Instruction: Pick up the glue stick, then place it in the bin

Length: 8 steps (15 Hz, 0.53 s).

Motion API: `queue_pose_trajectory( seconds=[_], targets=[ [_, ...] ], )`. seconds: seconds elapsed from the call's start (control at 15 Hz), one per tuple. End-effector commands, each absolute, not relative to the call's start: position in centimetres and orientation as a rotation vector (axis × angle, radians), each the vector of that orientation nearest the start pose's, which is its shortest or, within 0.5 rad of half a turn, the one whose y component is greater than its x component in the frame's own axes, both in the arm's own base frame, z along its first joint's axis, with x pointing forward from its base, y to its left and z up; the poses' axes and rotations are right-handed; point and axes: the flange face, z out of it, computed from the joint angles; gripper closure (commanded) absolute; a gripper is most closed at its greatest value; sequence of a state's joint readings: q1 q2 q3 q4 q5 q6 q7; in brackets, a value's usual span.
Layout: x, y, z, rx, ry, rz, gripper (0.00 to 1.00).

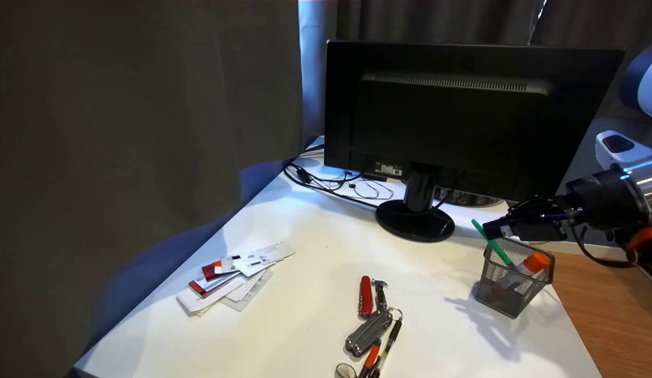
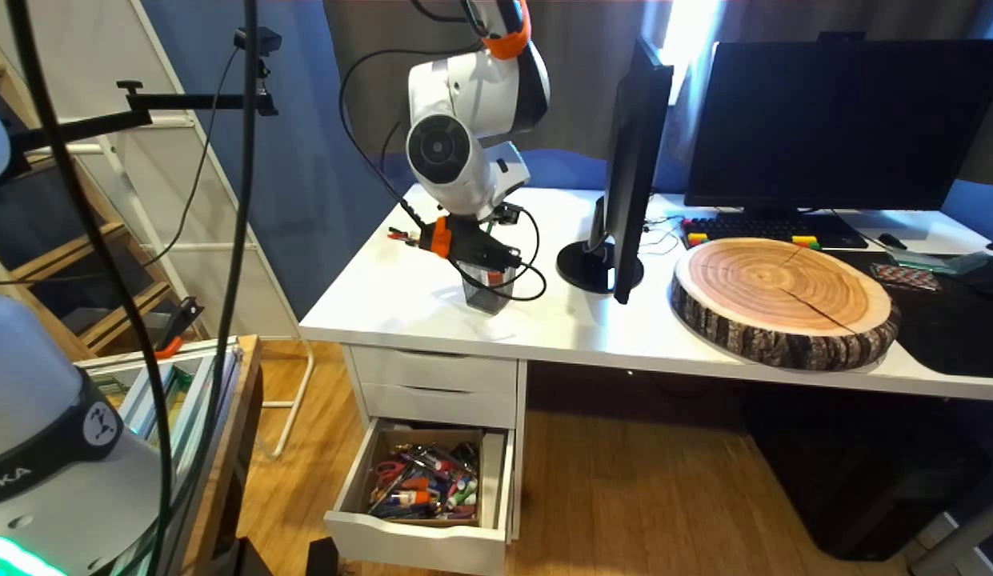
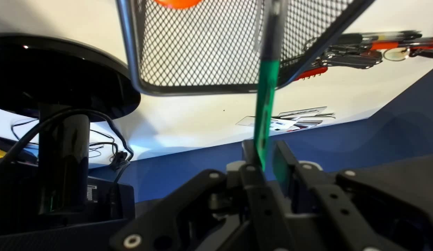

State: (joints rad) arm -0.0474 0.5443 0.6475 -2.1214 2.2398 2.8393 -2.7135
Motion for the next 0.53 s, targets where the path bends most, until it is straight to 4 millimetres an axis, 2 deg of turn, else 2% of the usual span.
queue_pose_trajectory(
  seconds=[0.0, 0.27, 0.47],
  targets=[
    [44.8, 27.5, 17.6, -2.159, -1.122, -1.001, 0.5],
    [44.1, 27.4, 18.5, -2.182, -1.144, -0.996, 0.22],
    [43.3, 27.5, 20.6, -2.208, -1.183, -0.973, 0.02]
  ],
)
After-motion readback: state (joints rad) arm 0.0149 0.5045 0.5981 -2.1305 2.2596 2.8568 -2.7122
